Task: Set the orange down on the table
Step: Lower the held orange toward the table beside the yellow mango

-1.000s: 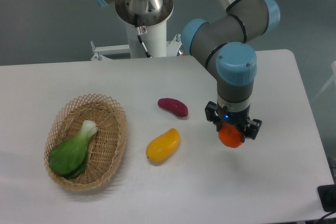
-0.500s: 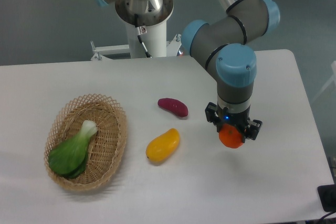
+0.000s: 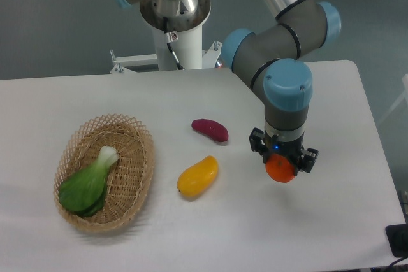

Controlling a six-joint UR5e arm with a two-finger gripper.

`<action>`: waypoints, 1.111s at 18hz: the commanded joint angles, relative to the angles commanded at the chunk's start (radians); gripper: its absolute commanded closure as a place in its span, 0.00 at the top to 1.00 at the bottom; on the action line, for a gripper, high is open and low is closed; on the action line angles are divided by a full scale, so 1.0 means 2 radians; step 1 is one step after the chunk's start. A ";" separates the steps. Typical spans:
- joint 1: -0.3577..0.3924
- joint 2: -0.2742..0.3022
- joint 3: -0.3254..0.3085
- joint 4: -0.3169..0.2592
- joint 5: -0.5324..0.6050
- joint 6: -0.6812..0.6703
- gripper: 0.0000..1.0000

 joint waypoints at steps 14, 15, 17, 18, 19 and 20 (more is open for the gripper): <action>-0.046 -0.019 -0.076 0.122 0.080 -0.045 0.72; -0.046 -0.018 -0.077 0.123 0.080 -0.044 0.72; -0.046 -0.018 -0.077 0.124 0.080 -0.044 0.77; -0.046 -0.018 -0.075 0.124 0.080 -0.045 0.84; -0.046 -0.018 -0.074 0.123 0.080 -0.044 0.94; -0.045 -0.018 -0.074 0.123 0.079 -0.044 0.97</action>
